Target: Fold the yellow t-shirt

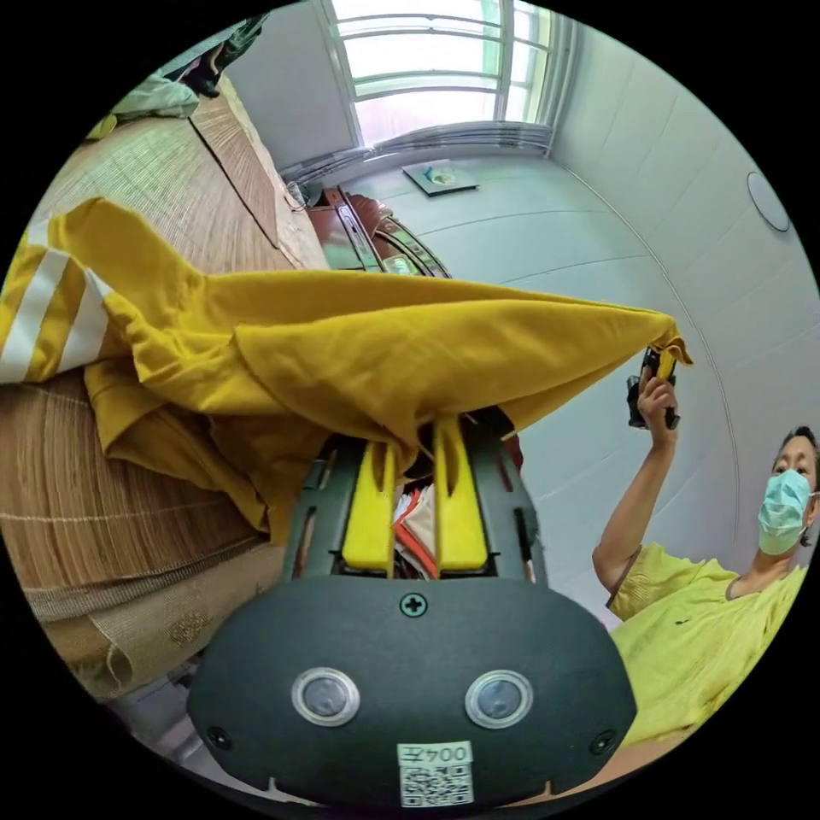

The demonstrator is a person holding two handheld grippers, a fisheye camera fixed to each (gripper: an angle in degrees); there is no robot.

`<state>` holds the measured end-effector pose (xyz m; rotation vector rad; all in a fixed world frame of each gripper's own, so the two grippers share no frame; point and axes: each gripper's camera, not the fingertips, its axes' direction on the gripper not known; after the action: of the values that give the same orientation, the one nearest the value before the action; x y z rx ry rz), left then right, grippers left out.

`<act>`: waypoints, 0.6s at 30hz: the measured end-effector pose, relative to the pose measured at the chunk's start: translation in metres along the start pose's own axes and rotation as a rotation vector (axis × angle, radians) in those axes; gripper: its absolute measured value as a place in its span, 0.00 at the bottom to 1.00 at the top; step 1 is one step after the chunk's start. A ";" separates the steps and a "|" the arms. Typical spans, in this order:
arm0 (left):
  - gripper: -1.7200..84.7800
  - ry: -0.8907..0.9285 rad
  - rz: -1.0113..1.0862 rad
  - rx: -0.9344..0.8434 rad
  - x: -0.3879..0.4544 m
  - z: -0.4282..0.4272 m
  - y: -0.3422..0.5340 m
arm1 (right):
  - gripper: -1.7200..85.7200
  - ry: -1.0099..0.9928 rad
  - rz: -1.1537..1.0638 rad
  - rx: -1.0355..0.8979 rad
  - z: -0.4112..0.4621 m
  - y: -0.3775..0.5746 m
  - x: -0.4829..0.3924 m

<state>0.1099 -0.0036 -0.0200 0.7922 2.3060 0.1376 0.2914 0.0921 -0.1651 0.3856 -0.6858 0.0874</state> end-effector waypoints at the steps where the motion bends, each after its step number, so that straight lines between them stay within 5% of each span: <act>1: 0.07 -0.003 0.016 -0.007 0.004 -0.011 -0.007 | 0.01 0.002 0.002 0.009 -0.004 0.001 0.003; 8: 0.06 0.081 0.001 0.052 0.034 -0.132 -0.055 | 0.01 0.087 0.057 0.139 -0.058 0.028 0.058; 13: 0.06 -0.152 0.026 0.041 0.052 -0.205 -0.094 | 0.01 0.124 0.154 0.124 -0.062 0.077 0.117; 18: 0.06 -0.440 -0.086 -0.052 -0.017 -0.184 -0.102 | 0.01 0.186 0.292 0.024 -0.025 0.175 0.186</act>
<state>-0.0496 -0.0751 0.0988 0.6229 1.9076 -0.0163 0.4142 0.2550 -0.0094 0.2938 -0.5537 0.4043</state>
